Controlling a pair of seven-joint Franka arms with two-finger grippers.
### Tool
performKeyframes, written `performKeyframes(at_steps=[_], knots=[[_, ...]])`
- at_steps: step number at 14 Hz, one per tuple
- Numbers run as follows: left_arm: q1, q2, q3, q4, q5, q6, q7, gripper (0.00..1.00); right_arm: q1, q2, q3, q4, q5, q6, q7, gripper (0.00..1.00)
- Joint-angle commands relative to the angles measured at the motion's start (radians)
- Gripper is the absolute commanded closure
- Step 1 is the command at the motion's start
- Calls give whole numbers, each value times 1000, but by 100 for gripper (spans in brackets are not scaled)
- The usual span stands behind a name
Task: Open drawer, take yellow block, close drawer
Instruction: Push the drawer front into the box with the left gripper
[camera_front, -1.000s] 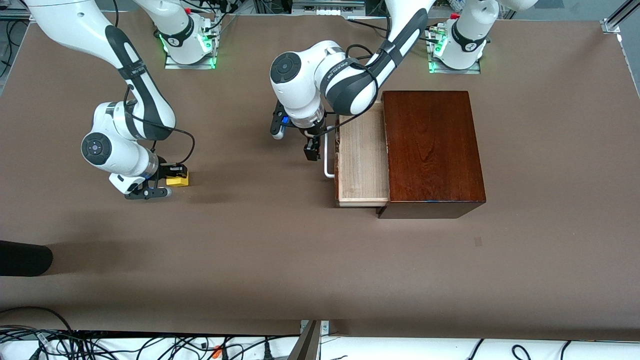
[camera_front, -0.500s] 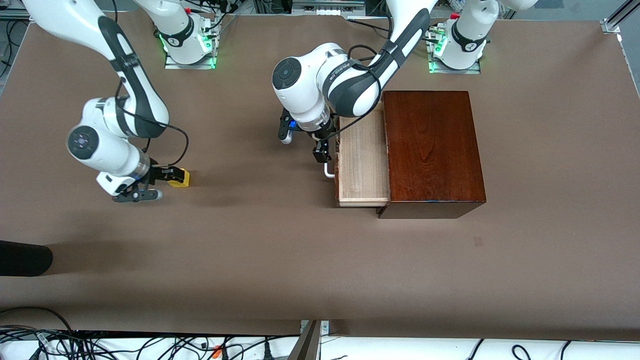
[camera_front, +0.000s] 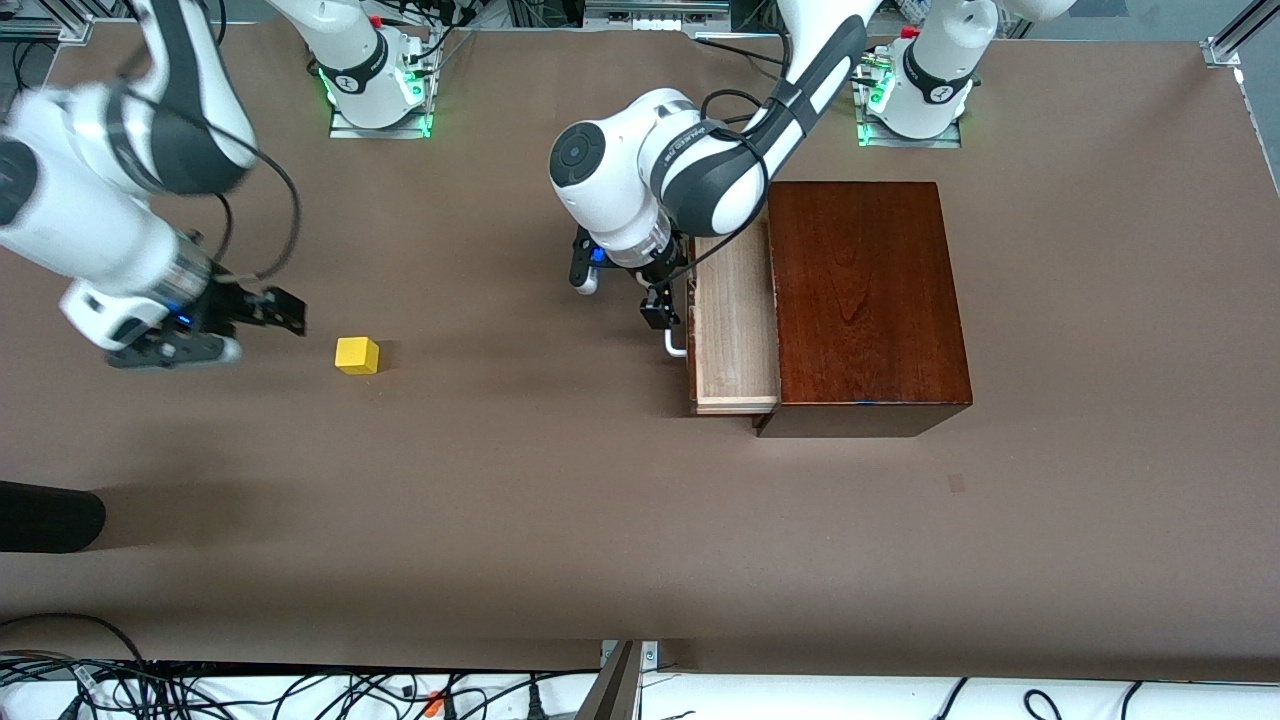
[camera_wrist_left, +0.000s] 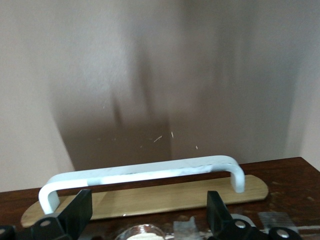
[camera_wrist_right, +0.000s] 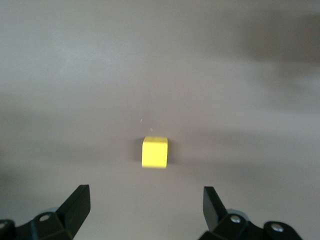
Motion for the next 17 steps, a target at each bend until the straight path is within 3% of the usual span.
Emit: performKeyframes(at_steps=[1,5,13,17], knots=[[44,-68,5,-81,50,-9,13,0,-8,12,7,182,4,-185,2,0],[90,-106,3,-140,70,-9,12,0,-6,11,7,287,6,-305,-2,0],[159,-175,3,-259,99,-9,13,0,-6,14,4,323,-7,-343,-10,0],[182,-178,-2,-261,98,-6,10,0,-6,11,3,360,-5,-348,-10,0]])
